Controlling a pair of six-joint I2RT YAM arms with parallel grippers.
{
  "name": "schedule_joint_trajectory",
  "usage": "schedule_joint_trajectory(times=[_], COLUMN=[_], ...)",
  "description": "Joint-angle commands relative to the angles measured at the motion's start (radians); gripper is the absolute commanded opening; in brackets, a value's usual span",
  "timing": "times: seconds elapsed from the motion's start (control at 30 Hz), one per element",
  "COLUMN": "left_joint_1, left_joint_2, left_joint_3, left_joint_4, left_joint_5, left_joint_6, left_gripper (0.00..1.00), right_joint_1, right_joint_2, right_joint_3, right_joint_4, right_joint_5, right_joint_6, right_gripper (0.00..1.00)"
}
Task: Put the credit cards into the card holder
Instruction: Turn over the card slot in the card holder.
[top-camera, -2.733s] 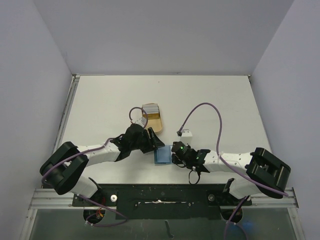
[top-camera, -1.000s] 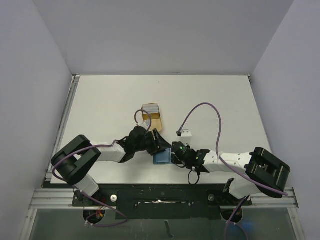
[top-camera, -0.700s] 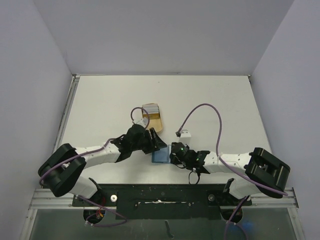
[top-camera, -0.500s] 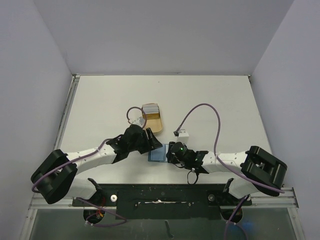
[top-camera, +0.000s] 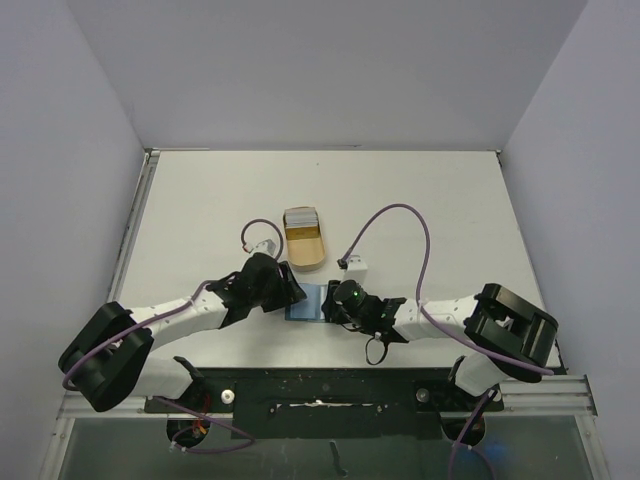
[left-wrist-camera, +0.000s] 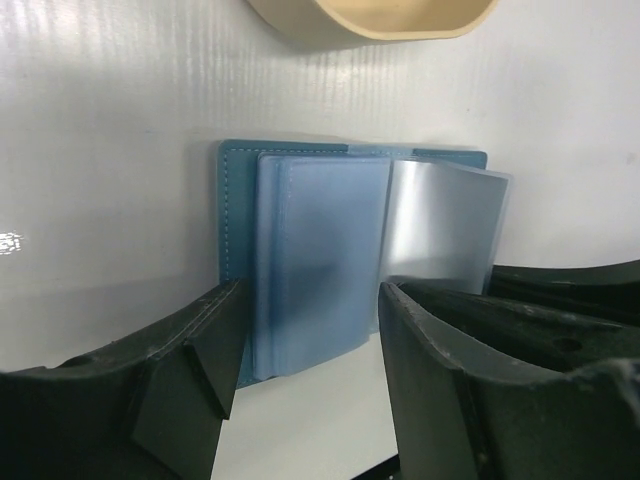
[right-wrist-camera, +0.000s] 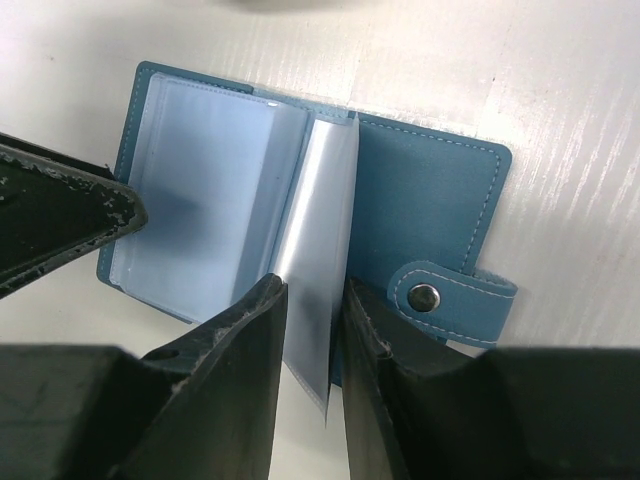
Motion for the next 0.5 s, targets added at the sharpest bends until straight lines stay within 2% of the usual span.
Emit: schedule_joint_trajectory(times=[0.0,0.17,0.47], left_joint_1=[0.007,0.025,0.023], left_joint_2=[-0.014,-0.011,0.007], left_joint_3=[0.058,0.025,0.065], left_joint_4=[-0.034,0.080,0.076], left_joint_5=[-0.040,0.055,0.082], left_joint_6=[0.076,0.053,0.036], left_gripper=[0.54,0.54,0.54], right_joint_1=[0.011,0.011,0.010], right_joint_2=[0.019,0.020,0.012], right_joint_3=[0.014,0.017,0.018], right_joint_4=[0.005,0.003,-0.014], right_joint_5=[-0.008,-0.003,0.007], right_joint_6=[0.007,0.012,-0.001], right_gripper=[0.28,0.28,0.28])
